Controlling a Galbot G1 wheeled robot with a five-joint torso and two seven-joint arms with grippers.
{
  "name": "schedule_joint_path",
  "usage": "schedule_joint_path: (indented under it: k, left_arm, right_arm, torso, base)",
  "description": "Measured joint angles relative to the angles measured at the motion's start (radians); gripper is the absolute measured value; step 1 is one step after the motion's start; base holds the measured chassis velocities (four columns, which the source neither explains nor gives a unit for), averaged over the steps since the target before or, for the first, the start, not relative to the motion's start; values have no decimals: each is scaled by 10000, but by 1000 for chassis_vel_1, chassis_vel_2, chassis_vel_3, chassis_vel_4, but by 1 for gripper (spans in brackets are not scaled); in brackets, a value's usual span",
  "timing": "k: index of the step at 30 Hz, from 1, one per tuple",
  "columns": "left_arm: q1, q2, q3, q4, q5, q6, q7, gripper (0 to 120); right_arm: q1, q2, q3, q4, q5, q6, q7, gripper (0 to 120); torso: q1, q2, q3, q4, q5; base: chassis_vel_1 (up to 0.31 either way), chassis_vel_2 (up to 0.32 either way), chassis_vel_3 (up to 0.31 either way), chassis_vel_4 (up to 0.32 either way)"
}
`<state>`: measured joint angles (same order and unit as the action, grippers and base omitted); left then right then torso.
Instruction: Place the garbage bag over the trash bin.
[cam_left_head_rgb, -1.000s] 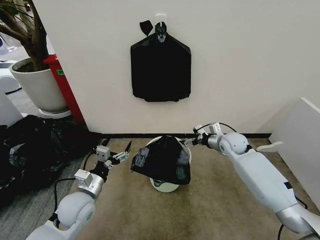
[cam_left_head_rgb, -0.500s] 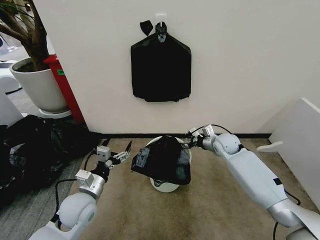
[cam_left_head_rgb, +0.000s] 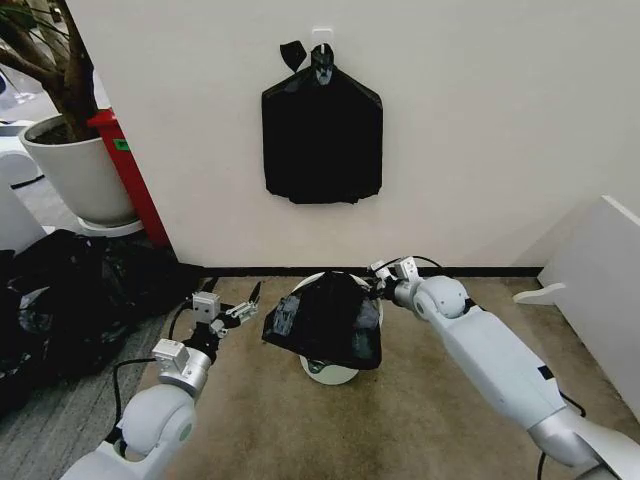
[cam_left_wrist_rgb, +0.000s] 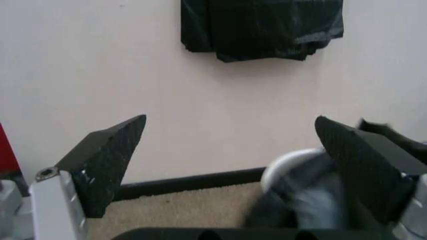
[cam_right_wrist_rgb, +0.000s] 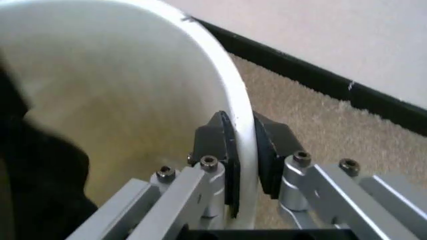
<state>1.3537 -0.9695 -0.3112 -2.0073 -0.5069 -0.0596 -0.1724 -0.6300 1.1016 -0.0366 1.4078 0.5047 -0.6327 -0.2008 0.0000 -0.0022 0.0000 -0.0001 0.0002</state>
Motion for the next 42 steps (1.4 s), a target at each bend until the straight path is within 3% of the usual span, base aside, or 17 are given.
schedule_joint_path:
  k: [3,8,9,11,12,15,16,23,28,39,42]
  left_arm:
    - [8,-57,41,3,13,0,-49,100]
    - [-2,-92,116,-25,14,4,-132,100]
    - [-2,-92,116,-25,14,4,-132,100]
    - [-6,-87,120,-31,8,4,-159,100]
    - [-9,-90,123,-40,2,3,-192,100]
    - [-12,-102,131,-72,-7,-4,-228,100]
    - [-12,-102,131,-72,-7,-4,-228,100]
    - [-93,-21,148,-89,-49,-32,-288,100]
    - [-100,-41,182,-75,-53,-51,-329,100]
    - [-13,-16,135,-100,-39,-68,-394,100]
    - [10,-13,115,-111,-22,-69,-398,100]
  right_arm:
    - [-147,-42,34,216,213,-29,407,4]
    - [-991,-278,213,1527,2323,403,3839,4]
    - [-991,-278,213,1527,2323,403,3839,4]
    - [-1403,-313,323,1948,3082,1017,5219,4]
    - [-1879,-276,517,2396,3870,1596,6542,4]
    - [-2842,-61,845,3125,4865,2723,8395,4]
    - [-2842,-61,845,3125,4865,2723,8395,4]
    - [-4615,962,1008,4490,4970,5341,11705,4]
    - [-5011,1629,842,4745,4485,6212,12749,3]
    - [-5278,1789,716,4712,4315,6386,12294,3]
    - [-5473,1582,645,5214,3999,6327,11962,15]
  torso:
    - [0,0,0,2,4]
    - [0,0,0,1,-1]
    - [0,0,0,1,-1]
    - [0,0,0,1,0]
    - [0,0,0,0,-1]
    - [0,0,0,-2,0]
    - [0,0,0,-2,0]
    - [0,0,-1,0,-1]
    - [-1,0,0,1,-2]
    - [-1,0,0,0,-1]
    - [-1,0,1,3,3]
  base:
    - [0,0,0,0]
    - [0,0,0,0]
    - [0,0,0,0]
    - [0,0,0,0]
    - [0,0,0,0]
    - [0,0,0,0]
    - [0,0,0,0]
    - [0,0,0,0]
    - [0,0,0,0]
    - [0,0,0,0]
    - [0,0,0,0]
